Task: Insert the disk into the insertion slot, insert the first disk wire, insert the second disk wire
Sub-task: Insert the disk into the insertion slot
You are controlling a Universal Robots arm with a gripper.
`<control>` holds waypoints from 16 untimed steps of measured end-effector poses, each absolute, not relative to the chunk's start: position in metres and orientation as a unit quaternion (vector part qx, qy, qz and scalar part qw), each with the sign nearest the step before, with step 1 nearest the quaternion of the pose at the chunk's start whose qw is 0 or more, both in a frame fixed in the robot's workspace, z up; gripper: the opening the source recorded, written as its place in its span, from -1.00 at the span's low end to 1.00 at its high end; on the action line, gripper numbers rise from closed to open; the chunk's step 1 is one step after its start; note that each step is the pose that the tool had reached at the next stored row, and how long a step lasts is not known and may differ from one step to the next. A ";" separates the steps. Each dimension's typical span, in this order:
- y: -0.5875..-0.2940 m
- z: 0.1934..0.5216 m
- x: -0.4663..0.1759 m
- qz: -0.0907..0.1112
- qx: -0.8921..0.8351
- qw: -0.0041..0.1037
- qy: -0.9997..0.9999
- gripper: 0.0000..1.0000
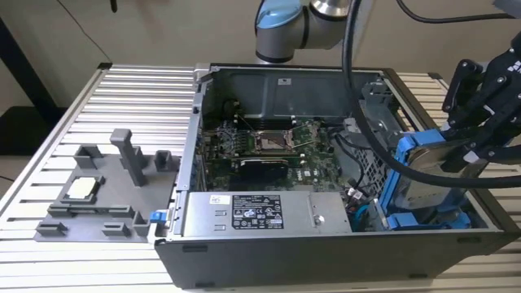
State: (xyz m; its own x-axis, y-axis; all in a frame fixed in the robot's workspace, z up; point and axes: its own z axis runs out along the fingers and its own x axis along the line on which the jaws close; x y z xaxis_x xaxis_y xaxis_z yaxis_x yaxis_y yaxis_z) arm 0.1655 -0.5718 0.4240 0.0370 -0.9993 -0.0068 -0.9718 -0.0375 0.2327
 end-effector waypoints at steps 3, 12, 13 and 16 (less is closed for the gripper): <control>-0.572 0.425 0.171 -0.098 0.714 0.096 -0.687 -0.37; -0.572 0.425 0.200 -0.124 0.710 0.121 -0.683 -0.37; -0.572 0.425 0.203 -0.128 0.709 0.124 -0.682 -0.37; -0.572 0.425 0.210 -0.141 0.706 0.137 -0.680 -0.37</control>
